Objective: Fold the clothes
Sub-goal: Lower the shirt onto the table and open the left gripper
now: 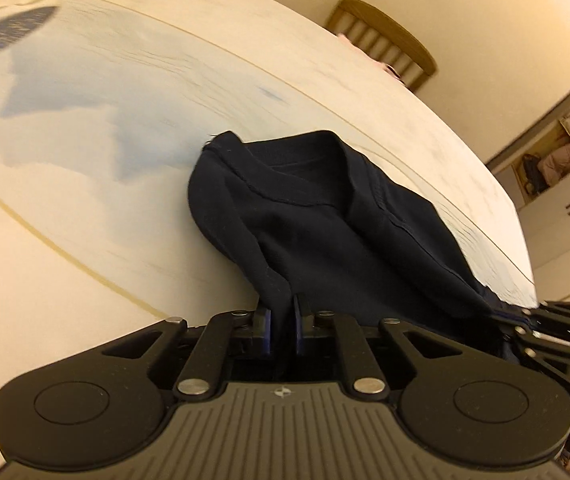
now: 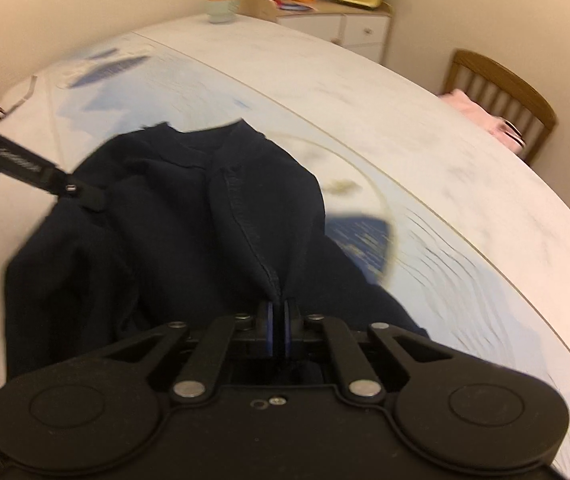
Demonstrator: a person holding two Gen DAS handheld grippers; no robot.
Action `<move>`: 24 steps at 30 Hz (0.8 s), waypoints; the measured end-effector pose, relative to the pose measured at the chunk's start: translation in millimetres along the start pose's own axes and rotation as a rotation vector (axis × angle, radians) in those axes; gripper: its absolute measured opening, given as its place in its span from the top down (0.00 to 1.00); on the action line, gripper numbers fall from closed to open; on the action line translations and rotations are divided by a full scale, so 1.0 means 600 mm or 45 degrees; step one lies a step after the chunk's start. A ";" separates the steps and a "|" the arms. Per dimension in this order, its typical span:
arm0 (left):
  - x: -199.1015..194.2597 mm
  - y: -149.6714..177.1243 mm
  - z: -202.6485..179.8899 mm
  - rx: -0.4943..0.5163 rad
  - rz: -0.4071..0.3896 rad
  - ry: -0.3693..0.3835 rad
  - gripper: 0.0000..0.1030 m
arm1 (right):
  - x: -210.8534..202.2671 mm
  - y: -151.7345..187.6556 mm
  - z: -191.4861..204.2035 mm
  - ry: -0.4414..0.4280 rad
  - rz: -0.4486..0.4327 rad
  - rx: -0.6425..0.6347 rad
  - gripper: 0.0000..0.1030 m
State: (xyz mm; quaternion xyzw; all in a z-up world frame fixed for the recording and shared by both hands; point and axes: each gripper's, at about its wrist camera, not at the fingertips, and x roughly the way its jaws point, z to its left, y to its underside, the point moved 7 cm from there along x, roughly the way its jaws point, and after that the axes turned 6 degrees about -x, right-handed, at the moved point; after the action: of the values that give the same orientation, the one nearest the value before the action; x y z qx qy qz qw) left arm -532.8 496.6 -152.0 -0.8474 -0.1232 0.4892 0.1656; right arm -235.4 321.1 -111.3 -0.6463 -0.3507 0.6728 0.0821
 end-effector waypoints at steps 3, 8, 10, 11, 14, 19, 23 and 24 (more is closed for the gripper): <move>-0.022 -0.042 0.068 0.000 -0.019 -0.031 0.91 | 0.021 -0.049 0.054 -0.038 -0.011 -0.025 0.00; -0.061 -0.133 0.182 0.049 -0.085 -0.117 0.92 | 0.065 -0.138 0.127 -0.068 -0.028 -0.056 0.00; -0.081 -0.183 0.229 0.103 -0.134 -0.194 0.95 | 0.082 -0.171 0.146 -0.068 -0.032 -0.065 0.00; -0.090 -0.211 0.252 0.129 -0.160 -0.231 0.95 | 0.093 -0.184 0.150 -0.056 -0.028 -0.076 0.00; -0.091 -0.264 0.275 0.229 -0.100 -0.168 0.95 | 0.128 -0.221 0.151 -0.009 -0.015 -0.115 0.00; -0.080 -0.294 0.272 0.399 -0.049 -0.126 0.95 | 0.184 -0.270 0.049 0.264 0.056 -0.181 0.00; -0.063 -0.305 0.267 0.460 -0.054 -0.126 0.95 | 0.203 -0.279 -0.084 0.483 0.123 -0.152 0.00; -0.057 -0.309 0.263 0.472 -0.054 -0.119 0.95 | 0.209 -0.280 -0.108 0.526 0.138 -0.153 0.00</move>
State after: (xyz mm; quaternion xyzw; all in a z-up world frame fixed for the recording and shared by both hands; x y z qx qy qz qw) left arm -695.5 678.9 -123.9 -0.7760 -0.0561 0.5387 0.3233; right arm -252.1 539.9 -110.8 -0.7922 -0.3305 0.5072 0.0771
